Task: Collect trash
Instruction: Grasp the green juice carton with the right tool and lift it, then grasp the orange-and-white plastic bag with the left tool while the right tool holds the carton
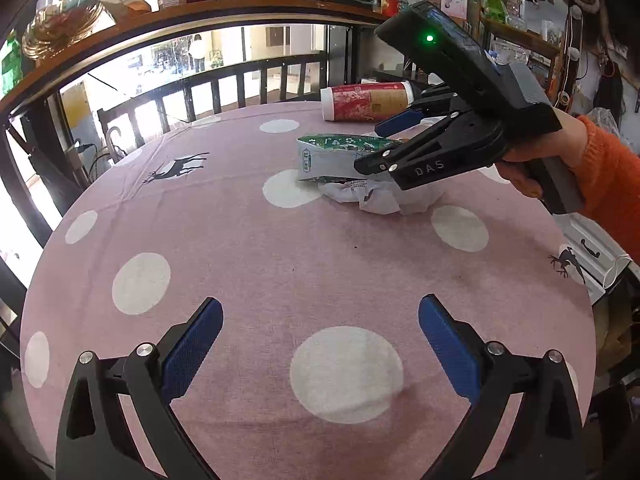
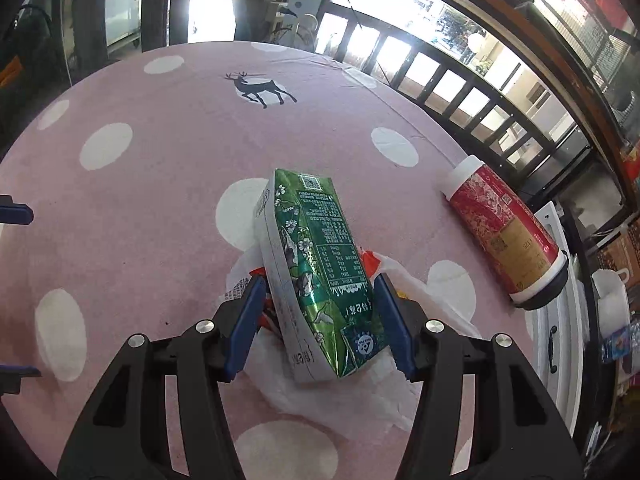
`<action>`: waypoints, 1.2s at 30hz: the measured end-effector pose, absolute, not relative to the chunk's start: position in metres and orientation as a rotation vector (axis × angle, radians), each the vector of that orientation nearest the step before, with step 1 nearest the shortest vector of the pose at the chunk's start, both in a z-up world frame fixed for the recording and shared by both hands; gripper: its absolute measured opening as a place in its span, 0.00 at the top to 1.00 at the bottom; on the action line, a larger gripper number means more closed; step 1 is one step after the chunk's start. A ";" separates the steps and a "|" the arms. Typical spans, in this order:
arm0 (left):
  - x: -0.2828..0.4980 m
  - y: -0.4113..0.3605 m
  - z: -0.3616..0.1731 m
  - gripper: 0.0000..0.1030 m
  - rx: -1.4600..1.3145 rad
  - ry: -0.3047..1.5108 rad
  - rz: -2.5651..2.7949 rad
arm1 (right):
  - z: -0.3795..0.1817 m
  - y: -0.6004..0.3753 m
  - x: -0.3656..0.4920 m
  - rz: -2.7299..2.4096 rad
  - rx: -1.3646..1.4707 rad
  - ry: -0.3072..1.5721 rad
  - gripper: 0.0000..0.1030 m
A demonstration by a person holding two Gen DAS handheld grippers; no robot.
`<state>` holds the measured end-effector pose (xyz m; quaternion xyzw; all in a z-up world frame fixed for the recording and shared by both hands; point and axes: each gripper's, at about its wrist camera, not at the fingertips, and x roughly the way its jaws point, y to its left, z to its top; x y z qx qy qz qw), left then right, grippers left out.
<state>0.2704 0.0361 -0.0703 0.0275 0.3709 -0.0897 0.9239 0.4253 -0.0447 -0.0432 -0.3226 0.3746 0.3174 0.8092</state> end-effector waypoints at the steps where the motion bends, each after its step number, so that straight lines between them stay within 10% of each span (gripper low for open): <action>1: 0.272 0.038 -0.071 0.06 0.050 0.764 -0.188 | -0.045 -0.041 0.428 0.678 -0.713 0.804 0.45; 36: 0.383 -0.049 -0.087 0.12 0.186 0.864 -0.373 | 0.025 -0.178 0.371 0.507 -0.323 0.652 0.46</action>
